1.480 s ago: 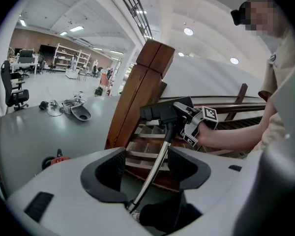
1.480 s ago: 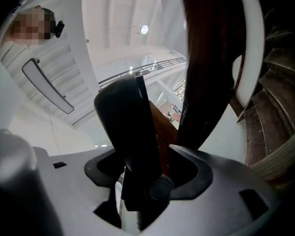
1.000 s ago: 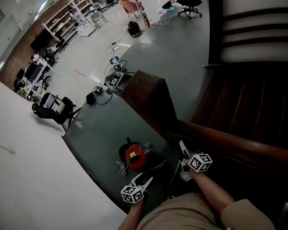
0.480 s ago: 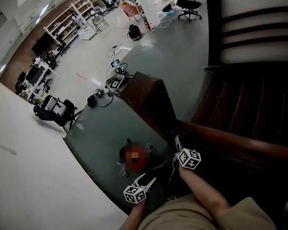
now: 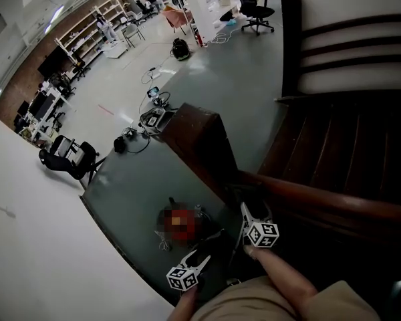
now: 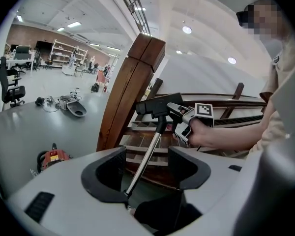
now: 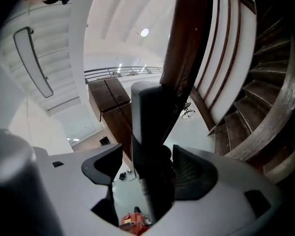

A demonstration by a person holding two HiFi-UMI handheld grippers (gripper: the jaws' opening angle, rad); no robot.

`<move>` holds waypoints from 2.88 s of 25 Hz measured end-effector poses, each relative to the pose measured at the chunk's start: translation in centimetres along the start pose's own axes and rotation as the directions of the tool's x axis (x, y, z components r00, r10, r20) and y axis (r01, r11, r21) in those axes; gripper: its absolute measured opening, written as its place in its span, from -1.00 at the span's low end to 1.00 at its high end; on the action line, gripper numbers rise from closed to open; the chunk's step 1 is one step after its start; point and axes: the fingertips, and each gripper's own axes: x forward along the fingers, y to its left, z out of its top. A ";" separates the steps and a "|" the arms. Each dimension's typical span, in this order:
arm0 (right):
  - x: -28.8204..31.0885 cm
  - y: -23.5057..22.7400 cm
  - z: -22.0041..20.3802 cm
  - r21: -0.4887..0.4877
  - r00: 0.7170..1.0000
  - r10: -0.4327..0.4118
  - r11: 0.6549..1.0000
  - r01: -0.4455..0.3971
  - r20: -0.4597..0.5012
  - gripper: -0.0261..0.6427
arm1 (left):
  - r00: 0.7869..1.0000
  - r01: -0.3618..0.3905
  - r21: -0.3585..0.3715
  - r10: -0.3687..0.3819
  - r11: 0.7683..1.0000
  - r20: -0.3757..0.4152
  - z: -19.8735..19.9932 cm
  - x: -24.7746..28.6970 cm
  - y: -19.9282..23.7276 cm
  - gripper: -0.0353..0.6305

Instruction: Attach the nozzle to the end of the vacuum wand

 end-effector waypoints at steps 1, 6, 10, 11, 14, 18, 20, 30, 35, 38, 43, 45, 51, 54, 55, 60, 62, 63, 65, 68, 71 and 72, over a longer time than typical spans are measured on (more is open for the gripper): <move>-0.3 0.1 -0.1 -0.003 1.000 0.006 1.000 -0.006 -0.006 -0.03 | 1.000 -0.002 -0.002 0.002 1.000 0.004 -0.1 -0.1 -0.1 -0.11; -2.1 0.9 -0.1 -0.020 1.000 0.022 1.000 -0.022 -0.020 -0.03 | 0.999 -0.010 -0.001 0.010 1.000 0.037 0.3 -1.4 0.2 -0.11; -4.2 1.5 1.4 -0.030 0.999 0.046 0.998 -0.046 -0.012 -0.03 | 0.995 -0.015 -0.005 0.015 1.000 0.104 2.0 -3.0 0.1 -0.11; -4.7 1.8 1.9 -0.030 0.998 0.056 0.998 -0.057 -0.010 -0.03 | 0.991 -0.018 -0.011 0.020 1.000 0.132 2.5 -3.7 0.2 -0.11; -6.3 3.6 3.9 -0.039 0.995 0.100 0.994 -0.100 -0.003 -0.03 | 0.972 -0.028 -0.033 0.035 0.999 0.231 4.6 -6.6 0.6 -0.11; -8.6 8.7 8.5 -0.096 0.981 0.192 0.977 -0.190 0.019 -0.03 | 0.931 -0.039 -0.047 0.054 0.998 0.362 7.4 -12.0 0.7 -0.11; -10.1 11.6 10.3 -0.141 0.970 0.242 0.962 -0.235 0.035 -0.03 | 0.904 -0.047 -0.046 0.062 0.998 0.424 8.1 -14.7 0.8 -0.11; -18.2 24.8 15.4 -0.199 0.890 0.456 0.874 -0.444 0.019 -0.03 | 0.776 -0.074 0.018 0.046 0.997 0.630 10.7 -26.1 -1.6 -0.14; -23.2 28.3 13.7 -0.205 0.833 0.547 0.808 -0.552 -0.085 -0.04 | 0.754 -0.154 0.000 0.117 0.988 0.647 8.3 -31.7 -3.9 -0.21; -26.2 28.7 12.4 -0.253 0.788 0.599 0.748 -0.613 -0.139 -0.05 | 0.731 -0.227 -0.010 0.177 0.974 0.659 6.3 -34.2 -5.2 -0.28; -29.6 25.9 12.9 -0.234 0.754 0.640 0.717 -0.656 -0.151 -0.09 | 0.700 -0.293 -0.059 0.257 0.954 0.666 3.0 -35.1 -8.9 -0.30; -31.7 24.0 13.3 -0.218 0.748 0.646 0.716 -0.663 -0.152 -0.10 | 0.699 -0.307 -0.064 0.270 0.950 0.662 1.0 -34.7 -11.5 -0.30; -37.8 19.6 14.1 -0.210 0.743 0.642 0.712 -0.670 -0.190 -0.11 | 0.716 -0.335 -0.049 0.288 0.941 0.636 -3.2 -33.9 -19.9 -0.31; -39.0 16.7 13.9 -0.211 0.761 0.614 0.732 -0.648 -0.209 -0.12 | 0.718 -0.329 -0.071 0.298 0.942 0.629 -6.0 -33.0 -21.9 -0.31; -39.2 15.7 13.7 -0.211 0.769 0.601 0.741 -0.638 -0.217 -0.13 | 0.718 -0.330 -0.079 0.304 0.941 0.626 -6.8 -32.9 -22.5 -0.31; -39.0 12.1 12.4 -0.198 0.805 0.537 0.786 -0.586 -0.252 -0.21 | 0.719 -0.356 -0.124 0.356 0.926 0.597 -10.1 -33.2 -22.2 -0.31; -38.9 11.1 12.1 -0.199 0.814 0.519 0.796 -0.572 -0.261 -0.22 | 0.726 -0.360 -0.143 0.373 0.922 0.578 -11.2 -32.8 -21.2 -0.31; -38.8 10.6 11.8 -0.200 0.818 0.508 0.801 -0.564 -0.269 -0.22 | 0.731 -0.363 -0.154 0.383 0.919 0.565 -11.9 -32.6 -20.7 -0.31; -38.7 9.3 11.1 -0.194 0.830 0.480 0.819 -0.540 -0.286 -0.22 | 0.736 -0.366 -0.178 0.401 0.914 0.545 -13.0 -32.5 -20.0 -0.31; -38.1 8.6 11.0 -0.163 0.846 0.446 0.848 -0.504 -0.293 -0.23 | 0.731 -0.372 -0.187 0.411 0.909 0.544 -12.6 -33.3 -19.1 -0.31; -37.7 8.7 10.3 -0.150 0.849 0.433 0.858 -0.491 -0.304 -0.24 | 0.725 -0.380 -0.174 0.409 0.909 0.554 -11.5 -34.3 -18.6 -0.31; -37.5 8.7 9.9 -0.154 0.847 0.428 0.858 -0.490 -0.315 -0.25 | 0.723 -0.381 -0.171 0.409 0.908 0.557 -11.2 -34.6 -18.5 -0.31</move>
